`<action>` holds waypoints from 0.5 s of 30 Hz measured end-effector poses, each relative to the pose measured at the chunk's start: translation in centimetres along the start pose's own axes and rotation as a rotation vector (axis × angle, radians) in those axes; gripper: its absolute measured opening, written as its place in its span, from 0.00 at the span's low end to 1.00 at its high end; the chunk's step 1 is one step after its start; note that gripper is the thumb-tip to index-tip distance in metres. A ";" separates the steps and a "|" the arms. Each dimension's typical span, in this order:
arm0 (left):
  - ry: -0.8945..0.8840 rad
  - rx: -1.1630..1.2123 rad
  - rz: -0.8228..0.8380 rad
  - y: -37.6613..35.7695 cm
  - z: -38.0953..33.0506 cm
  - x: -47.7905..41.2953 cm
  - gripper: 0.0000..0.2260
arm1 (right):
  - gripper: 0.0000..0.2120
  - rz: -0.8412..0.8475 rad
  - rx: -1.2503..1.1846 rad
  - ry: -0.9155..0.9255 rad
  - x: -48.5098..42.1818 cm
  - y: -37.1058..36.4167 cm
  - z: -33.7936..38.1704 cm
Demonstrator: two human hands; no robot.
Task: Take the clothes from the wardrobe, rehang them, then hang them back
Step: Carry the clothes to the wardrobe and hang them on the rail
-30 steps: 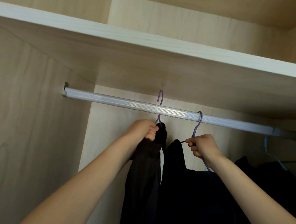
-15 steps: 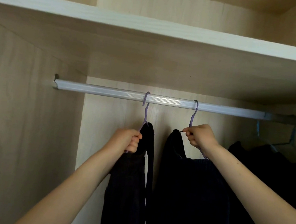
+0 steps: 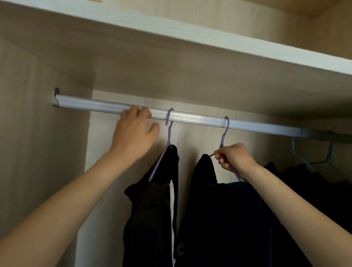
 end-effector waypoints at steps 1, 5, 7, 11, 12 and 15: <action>-0.107 -0.048 -0.083 0.4 0.2 -1.4 0.16 | 0.12 -0.003 0.060 0.012 0.2 -0.1 0.2; -0.240 -0.203 -0.061 -0.7 2.0 -6.1 0.23 | 0.11 -0.024 0.228 0.085 1.1 0.5 0.9; -0.310 -0.262 -0.068 -1.6 2.6 -6.7 0.25 | 0.13 -0.111 0.382 0.178 1.4 2.5 1.0; -0.314 -0.180 -0.094 -4.1 4.7 -8.0 0.24 | 0.13 -0.384 0.815 0.345 1.9 9.6 0.7; -0.301 -0.148 -0.079 -4.7 5.2 -8.4 0.23 | 0.12 -0.433 0.922 0.348 1.8 11.7 0.3; -0.273 -0.101 -0.083 -6.2 6.1 -8.9 0.22 | 0.13 -0.439 1.171 0.138 1.6 16.9 -1.0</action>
Point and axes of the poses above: each hand's wrist, its own x-axis away from the middle knuckle, its own y-axis out of the back of the hand, z = x × y, the point moved 2 cm from there along -x, towards the middle knuckle, and after that the axes turned 3 degrees about y, right-handed, at the moved point
